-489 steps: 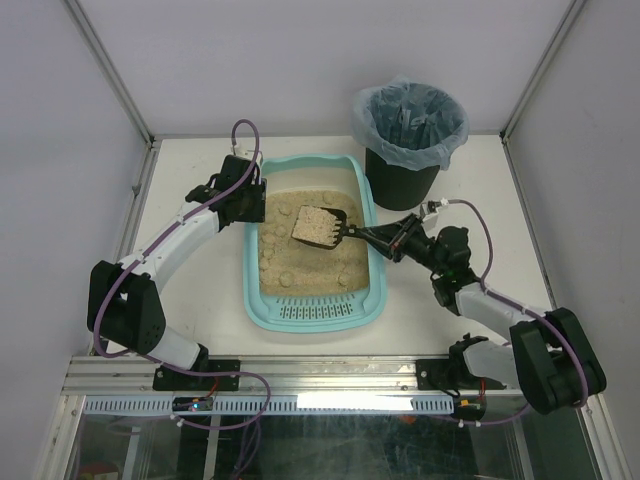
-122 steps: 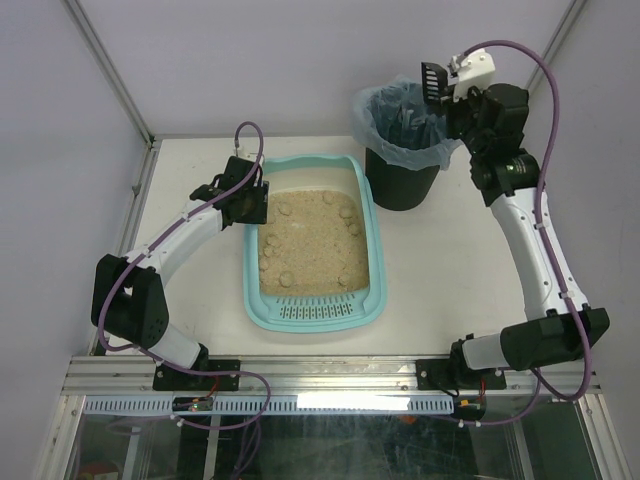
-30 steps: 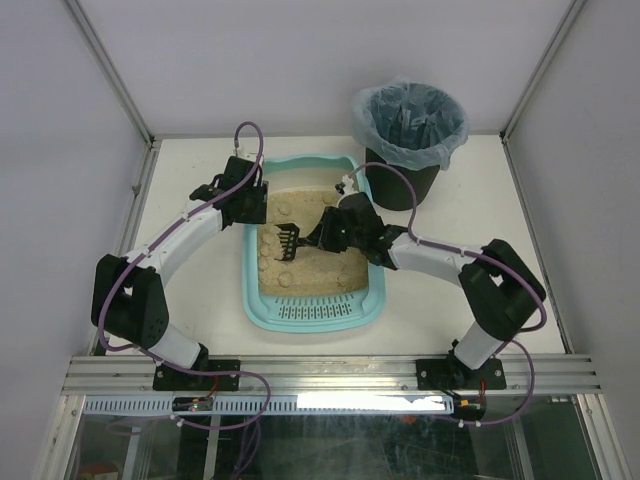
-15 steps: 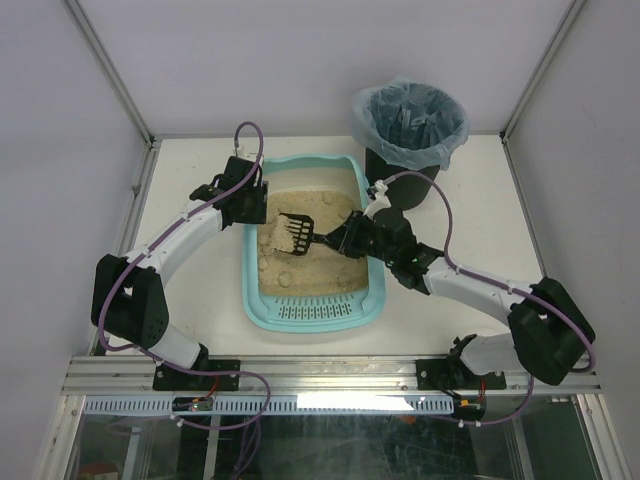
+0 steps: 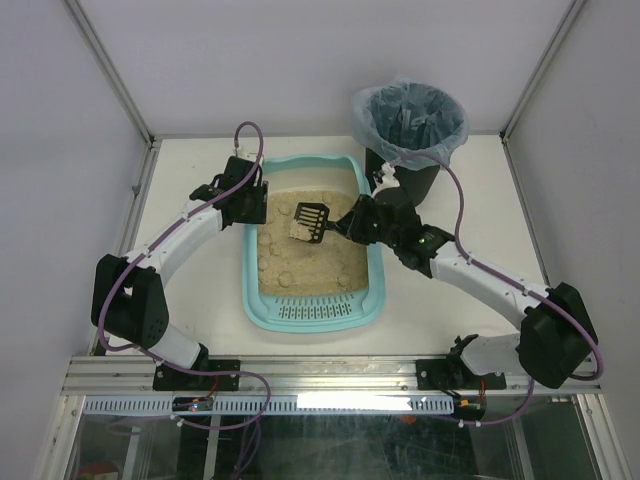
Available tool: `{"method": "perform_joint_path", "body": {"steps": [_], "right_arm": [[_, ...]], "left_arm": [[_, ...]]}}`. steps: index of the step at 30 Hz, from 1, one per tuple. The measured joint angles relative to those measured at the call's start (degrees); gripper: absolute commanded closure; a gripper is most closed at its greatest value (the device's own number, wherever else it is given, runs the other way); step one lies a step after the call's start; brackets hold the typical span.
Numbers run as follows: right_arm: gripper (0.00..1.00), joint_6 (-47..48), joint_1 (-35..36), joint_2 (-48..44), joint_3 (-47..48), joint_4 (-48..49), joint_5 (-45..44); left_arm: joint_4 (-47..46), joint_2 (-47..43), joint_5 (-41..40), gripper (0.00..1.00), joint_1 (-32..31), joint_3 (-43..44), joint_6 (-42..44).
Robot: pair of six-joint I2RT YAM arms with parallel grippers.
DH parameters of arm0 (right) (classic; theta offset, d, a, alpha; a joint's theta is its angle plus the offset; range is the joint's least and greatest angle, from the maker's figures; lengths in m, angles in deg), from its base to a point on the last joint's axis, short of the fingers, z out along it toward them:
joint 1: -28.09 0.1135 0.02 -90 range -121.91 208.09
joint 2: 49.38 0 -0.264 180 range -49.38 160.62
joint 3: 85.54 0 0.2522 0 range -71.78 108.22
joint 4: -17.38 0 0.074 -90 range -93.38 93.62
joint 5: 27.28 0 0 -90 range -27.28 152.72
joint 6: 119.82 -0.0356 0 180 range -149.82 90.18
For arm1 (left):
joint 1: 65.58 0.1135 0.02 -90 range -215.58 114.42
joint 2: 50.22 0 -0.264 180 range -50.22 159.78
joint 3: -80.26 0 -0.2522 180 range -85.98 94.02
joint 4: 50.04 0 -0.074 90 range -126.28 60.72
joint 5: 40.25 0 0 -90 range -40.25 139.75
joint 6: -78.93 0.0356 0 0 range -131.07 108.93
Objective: Clean the litter box
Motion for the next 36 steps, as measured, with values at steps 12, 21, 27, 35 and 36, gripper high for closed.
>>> {"method": "perform_joint_path", "body": {"steps": [12, 21, 27, 35, 36], "right_arm": [[1.0, 8.52, 1.99, 15.82, 22.51, -22.88, -3.87], [1.0, 8.94, 3.28, 22.05, 27.36, -25.14, -1.31], [1.0, 4.92, 4.28, 24.81, 23.61, -16.26, 3.93], [1.0, -2.62, 4.48, 24.85, 13.6, -2.16, 9.99], [1.0, -3.04, 4.5, 24.37, 12.7, -1.18, 10.01]], "left_arm": [[0.0, 0.0, -0.04, 0.6, 0.0, -0.02, 0.0], [0.0, 0.0, -0.11, 0.6, 0.0, 0.0, 0.0], [0.0, 0.0, -0.13, 0.6, 0.0, -0.02, 0.0], [0.02, 0.0, -0.17, 0.6, 0.0, 0.0, 0.0], [0.02, 0.0, -0.17, 0.6, 0.0, 0.0, 0.0]]}}
